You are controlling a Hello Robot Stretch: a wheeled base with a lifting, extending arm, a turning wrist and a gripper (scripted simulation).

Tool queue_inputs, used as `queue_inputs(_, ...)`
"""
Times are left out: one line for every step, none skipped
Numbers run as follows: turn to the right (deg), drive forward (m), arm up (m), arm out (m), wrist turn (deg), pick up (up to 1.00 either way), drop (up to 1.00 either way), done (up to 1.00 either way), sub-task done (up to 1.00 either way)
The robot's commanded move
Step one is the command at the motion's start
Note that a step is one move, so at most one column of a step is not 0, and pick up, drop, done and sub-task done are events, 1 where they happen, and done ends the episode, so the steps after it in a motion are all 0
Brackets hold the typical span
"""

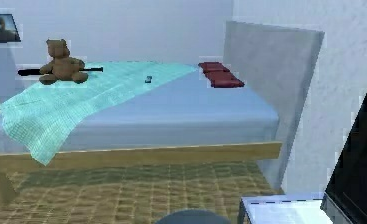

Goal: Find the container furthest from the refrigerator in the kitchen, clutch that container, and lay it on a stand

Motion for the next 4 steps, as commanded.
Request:
queue_inputs(45.0, 0.0, 0.0, 0.0, 0.0, 0.0, 0.0, 0.0, 0.0)
queue_inputs(9.0, 0.0, 0.0, 0.0, 0.0, 0.0, 0.0, 0.0, 0.0)
queue_inputs(-45.0, 0.0, 0.0, 0.0, 0.0, 0.0, 0.0, 0.0, 0.0)
queue_inputs(-45.0, 0.0, 0.0, 0.0, 0.0, 0.0, 0.0, 0.0, 0.0)
